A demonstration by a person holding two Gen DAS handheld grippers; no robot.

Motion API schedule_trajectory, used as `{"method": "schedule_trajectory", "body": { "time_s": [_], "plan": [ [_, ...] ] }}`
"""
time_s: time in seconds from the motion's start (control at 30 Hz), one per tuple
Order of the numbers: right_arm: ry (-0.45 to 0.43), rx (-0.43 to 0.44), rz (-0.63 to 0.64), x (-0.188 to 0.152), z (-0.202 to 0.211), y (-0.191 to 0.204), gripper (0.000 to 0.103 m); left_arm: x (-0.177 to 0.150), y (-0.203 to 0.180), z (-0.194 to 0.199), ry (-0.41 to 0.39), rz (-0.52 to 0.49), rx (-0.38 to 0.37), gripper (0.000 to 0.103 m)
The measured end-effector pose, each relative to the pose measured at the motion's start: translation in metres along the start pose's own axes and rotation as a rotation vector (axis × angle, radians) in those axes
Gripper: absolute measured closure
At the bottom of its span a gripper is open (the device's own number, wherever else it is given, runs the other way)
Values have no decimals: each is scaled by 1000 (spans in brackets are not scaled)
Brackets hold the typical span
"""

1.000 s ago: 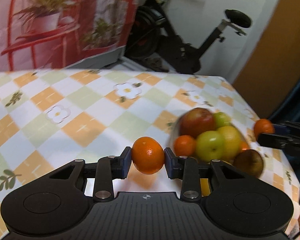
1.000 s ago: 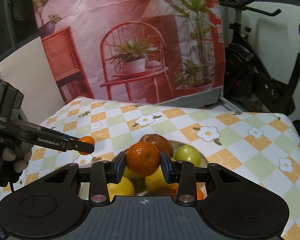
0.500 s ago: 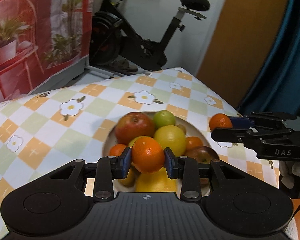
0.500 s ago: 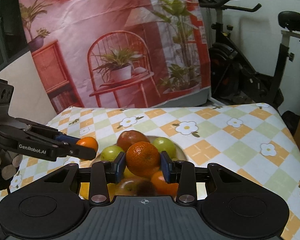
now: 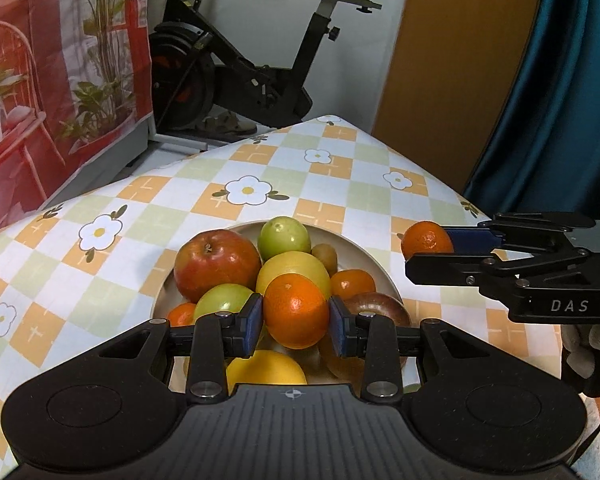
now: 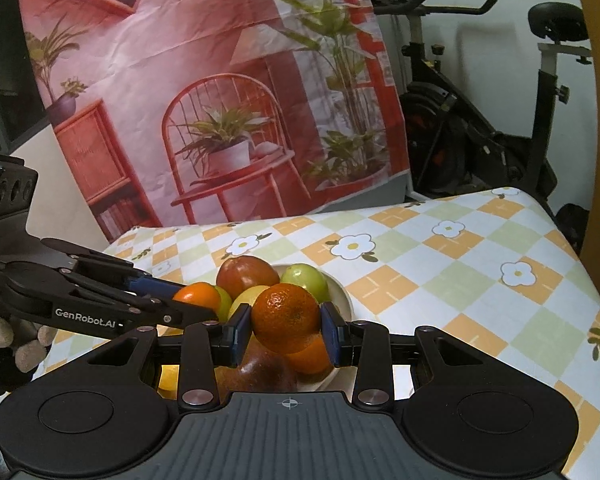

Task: Organize fruits
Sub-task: 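Carry the tangerine over the plate and lower it among the fruits, then open both tools and withdraw them from the plate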

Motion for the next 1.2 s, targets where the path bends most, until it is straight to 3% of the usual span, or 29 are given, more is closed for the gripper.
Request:
{"method": "schedule_trajectory", "body": {
  "time_s": [0.37, 0.77, 1.2],
  "plan": [
    [5, -6, -4, -1, 0, 1, 69, -2, 1, 1, 15, 12, 8, 66],
    [15, -12, 21, 2, -5, 10, 69, -1, 5, 11, -34, 62, 9, 61],
    [123, 68, 85, -19, -7, 58, 69, -13, 17, 46, -110, 148, 114, 61]
  ]
}}
Point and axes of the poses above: each gripper's, at about its wrist camera, not at the fingertips, and z roughly against the way its jaws point, y to its left, x to its top, the point moved 1 cm from there along -z, roughly the way its jaws point, and after that the axes turned 11 degrees about -z, right-handed, at the moved point
